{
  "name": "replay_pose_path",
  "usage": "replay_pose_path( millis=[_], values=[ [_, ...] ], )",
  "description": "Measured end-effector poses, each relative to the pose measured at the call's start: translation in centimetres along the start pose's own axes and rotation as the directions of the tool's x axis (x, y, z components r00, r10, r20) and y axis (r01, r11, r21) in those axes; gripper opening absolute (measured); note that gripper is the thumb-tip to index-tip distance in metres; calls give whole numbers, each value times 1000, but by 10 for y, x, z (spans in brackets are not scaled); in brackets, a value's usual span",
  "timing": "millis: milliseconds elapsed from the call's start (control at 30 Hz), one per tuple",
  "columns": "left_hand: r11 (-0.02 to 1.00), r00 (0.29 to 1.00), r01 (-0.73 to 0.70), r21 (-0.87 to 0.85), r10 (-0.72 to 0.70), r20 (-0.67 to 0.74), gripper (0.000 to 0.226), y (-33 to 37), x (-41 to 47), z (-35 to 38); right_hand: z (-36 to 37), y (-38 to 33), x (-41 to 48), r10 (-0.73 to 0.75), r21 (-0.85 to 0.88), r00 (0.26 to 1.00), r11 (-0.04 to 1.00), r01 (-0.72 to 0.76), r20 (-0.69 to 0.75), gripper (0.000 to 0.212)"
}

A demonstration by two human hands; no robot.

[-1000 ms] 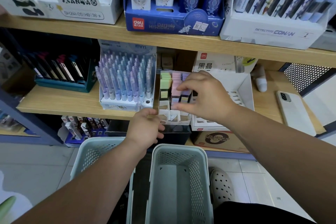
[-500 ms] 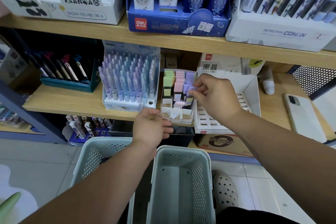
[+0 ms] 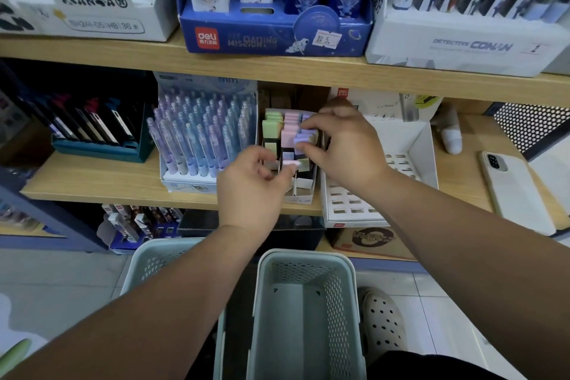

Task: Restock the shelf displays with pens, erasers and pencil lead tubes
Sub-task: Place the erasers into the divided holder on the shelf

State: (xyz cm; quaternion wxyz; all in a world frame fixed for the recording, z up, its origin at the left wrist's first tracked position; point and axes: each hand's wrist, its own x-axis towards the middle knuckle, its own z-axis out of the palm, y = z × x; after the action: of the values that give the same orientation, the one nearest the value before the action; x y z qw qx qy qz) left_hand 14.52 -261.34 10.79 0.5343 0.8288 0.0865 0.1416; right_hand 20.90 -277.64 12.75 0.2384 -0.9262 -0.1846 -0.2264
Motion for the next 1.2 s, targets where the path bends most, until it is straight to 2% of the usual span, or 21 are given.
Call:
replay_pose_path(
  millis=[133, 300, 467, 633, 767, 967, 1200],
  values=[
    [995, 998, -53, 87, 56, -30, 10, 8, 20, 2, -4, 1, 1, -28, -36, 999, 999, 28, 16, 23],
    [994, 998, 32, 103, -26, -58, 20, 4, 32, 20, -1, 3, -5, -9, -34, 1000, 999, 8, -19, 17],
    [988, 982, 155, -26, -157, -109, 36, -2, 34, 30, -4, 9, -8, -30, 10, 998, 999, 31, -58, 6],
    [1000, 997, 18, 24, -16, -69, 18, 4, 25, 29, -6, 12, -11, -3, 19, 999, 1000, 4, -38, 10],
    [994, 994, -109, 32, 110, -20, 20, 7, 23, 27, -9, 14, -11, -9, 28, 1000, 1000, 10, -28, 10],
    [997, 995, -50, 62, 55, -89, 19, 8, 27, 31, -7, 13, -10, -8, 19, 1000, 1000, 8, -23, 10],
    [996, 997, -24, 81, 30, -75, 23, 0, 28, 29, -11, 10, -13, 65, 75, 997, 995, -67, 29, 16]
  ],
)
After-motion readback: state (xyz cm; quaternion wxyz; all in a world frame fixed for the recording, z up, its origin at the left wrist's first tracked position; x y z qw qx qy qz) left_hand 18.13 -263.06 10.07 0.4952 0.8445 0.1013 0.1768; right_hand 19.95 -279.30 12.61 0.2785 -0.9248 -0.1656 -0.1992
